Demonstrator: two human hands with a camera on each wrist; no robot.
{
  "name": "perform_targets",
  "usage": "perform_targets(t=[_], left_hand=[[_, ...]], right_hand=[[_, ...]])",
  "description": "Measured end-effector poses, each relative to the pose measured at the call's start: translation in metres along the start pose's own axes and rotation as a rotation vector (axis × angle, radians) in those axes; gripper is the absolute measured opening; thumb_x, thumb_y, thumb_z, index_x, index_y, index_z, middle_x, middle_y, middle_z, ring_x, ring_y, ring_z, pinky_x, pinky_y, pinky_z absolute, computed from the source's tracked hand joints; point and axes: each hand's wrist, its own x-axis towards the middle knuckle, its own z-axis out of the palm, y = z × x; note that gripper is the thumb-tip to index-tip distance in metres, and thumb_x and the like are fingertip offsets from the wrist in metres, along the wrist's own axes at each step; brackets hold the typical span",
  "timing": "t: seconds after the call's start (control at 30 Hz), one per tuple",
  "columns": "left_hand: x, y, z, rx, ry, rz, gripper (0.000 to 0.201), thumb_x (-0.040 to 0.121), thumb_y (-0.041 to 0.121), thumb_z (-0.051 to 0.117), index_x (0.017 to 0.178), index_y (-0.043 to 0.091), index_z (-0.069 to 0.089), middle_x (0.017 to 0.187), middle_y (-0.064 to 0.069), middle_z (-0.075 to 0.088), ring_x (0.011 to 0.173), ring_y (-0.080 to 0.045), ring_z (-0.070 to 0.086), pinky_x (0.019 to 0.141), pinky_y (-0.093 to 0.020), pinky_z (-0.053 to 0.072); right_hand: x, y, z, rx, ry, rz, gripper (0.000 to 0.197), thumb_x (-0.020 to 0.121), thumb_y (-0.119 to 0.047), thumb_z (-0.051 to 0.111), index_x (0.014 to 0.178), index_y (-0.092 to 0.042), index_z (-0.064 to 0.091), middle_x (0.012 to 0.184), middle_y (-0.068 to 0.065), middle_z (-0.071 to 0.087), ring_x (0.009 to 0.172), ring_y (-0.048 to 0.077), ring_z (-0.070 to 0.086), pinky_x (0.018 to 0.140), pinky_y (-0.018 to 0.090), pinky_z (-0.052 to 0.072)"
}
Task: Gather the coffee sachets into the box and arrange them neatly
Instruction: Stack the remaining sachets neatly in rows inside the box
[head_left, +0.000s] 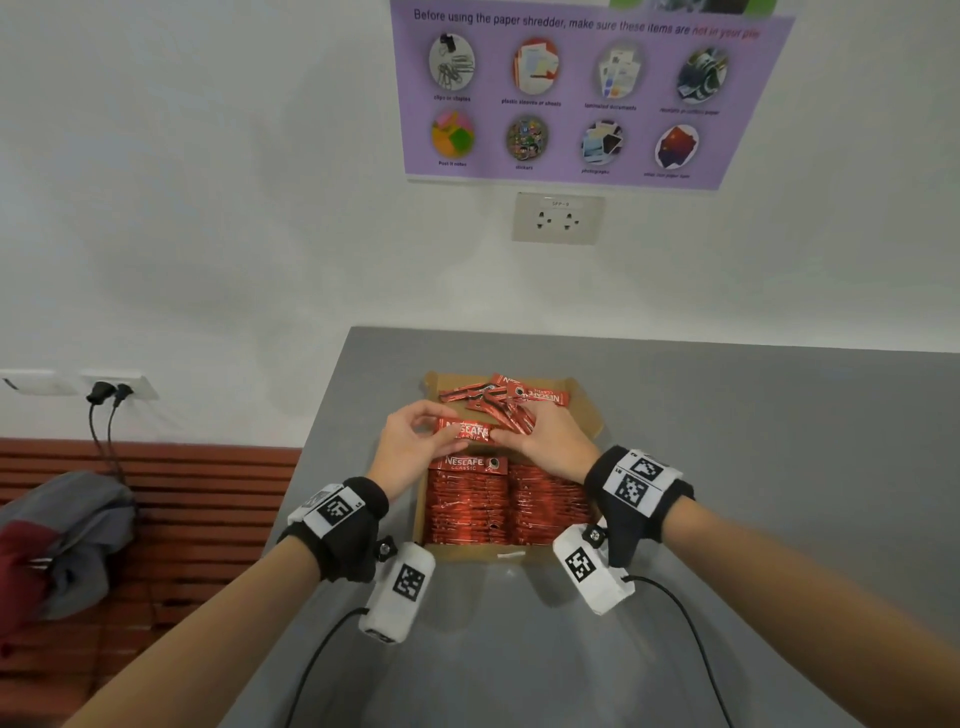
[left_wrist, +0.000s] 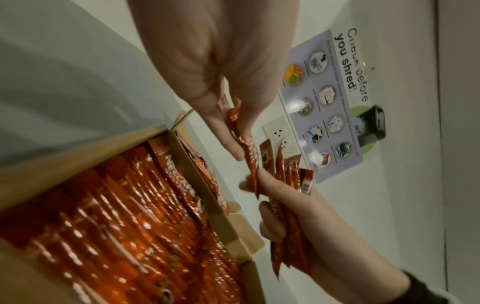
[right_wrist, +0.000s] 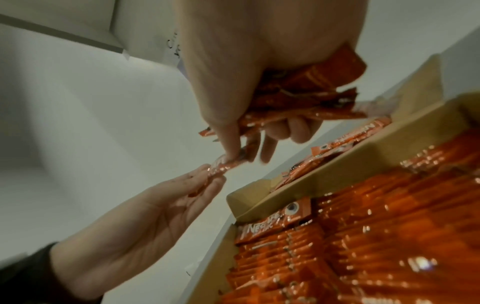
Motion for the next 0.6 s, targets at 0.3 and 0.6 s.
perform_targets(t=[0.3,0.6], left_hand=[[0.004,-0.013,-0.023,0.448,-0.098,0.054,0.018,0.080,0.011,0.070,0.078,0.029,0.070,0.088,0.007,0.070,0.086,-0.011,0.065,0.080,-0.020,0.050],[0.004,-0.022,-0.023,0.861,-0.178,0.244,0.009,0.081,0.012,0.070,0.089,0.010,0.071,0.091,0.001,0.059,0.081,-0.008,0.054,0.071,-0.012,0.039]], right_hand=[[-0.002,0.012,0.006,-0.008,-0.096,0.107,0.009,0.084,-0.019,0.069,0.082,-0.016,0.061,0.079,-0.007,0.061,0.073,0.008,0.057,0.071,0.023,0.040],[0.007,0.022,0.022,-0.134,-0.174,0.141,0.021,0.083,-0.022,0.069,0.088,-0.002,0.064,0.083,0.009,0.068,0.072,0.018,0.060,0.068,0.031,0.048]])
